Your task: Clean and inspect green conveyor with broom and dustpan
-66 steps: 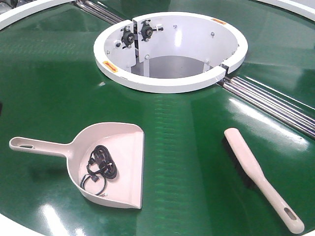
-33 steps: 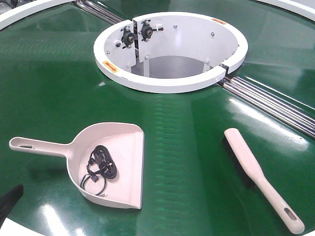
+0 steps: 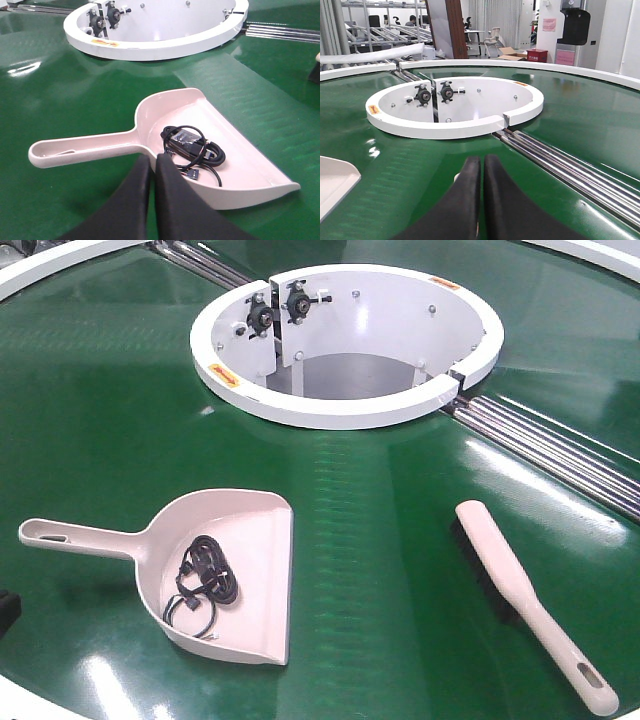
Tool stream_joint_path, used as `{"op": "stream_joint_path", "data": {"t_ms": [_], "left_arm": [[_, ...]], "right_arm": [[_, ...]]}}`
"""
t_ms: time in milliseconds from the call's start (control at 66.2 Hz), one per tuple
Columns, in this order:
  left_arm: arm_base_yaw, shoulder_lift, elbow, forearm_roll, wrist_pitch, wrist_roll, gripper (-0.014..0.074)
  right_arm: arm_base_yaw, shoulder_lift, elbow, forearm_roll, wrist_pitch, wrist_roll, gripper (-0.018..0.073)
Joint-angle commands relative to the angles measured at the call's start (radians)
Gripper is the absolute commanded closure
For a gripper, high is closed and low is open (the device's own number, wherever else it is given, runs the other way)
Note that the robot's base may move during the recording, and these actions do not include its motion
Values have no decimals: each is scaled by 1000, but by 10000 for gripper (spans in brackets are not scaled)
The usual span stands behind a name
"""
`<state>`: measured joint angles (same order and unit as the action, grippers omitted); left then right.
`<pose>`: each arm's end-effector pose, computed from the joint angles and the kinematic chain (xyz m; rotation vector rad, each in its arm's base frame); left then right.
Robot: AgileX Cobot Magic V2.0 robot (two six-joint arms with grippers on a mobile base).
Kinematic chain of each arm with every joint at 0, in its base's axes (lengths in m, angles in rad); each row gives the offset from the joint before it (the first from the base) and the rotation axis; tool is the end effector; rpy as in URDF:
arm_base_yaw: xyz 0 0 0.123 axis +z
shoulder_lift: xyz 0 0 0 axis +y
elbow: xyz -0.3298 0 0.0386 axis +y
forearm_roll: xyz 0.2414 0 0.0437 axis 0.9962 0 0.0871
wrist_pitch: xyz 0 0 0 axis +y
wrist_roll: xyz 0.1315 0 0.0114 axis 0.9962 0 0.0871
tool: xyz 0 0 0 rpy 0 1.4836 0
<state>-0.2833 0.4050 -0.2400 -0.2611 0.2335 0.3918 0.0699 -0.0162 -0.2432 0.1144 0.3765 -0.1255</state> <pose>0.0776 -0.0308 0.2524 0.4322 1.8264 -0.1563 0.0231 0.0072 0.2567 -0.1037 1.5956 0.0731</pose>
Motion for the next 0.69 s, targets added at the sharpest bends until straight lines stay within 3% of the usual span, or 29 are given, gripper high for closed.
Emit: {"op": "stream_joint_path", "data": {"t_ms": [0, 589, 679], "left_arm": [[-1, 6, -27, -11, -82, -11, 604], [-1, -5, -11, -11, -97, -11, 604], [-1, -51, 20, 28, -119, -27, 604]], "right_arm": [[-4, 12, -25, 1, -72, -3, 568], [-4, 12, -25, 1, -71, -3, 569], [-4, 12, -25, 1, -71, -3, 569]]}}
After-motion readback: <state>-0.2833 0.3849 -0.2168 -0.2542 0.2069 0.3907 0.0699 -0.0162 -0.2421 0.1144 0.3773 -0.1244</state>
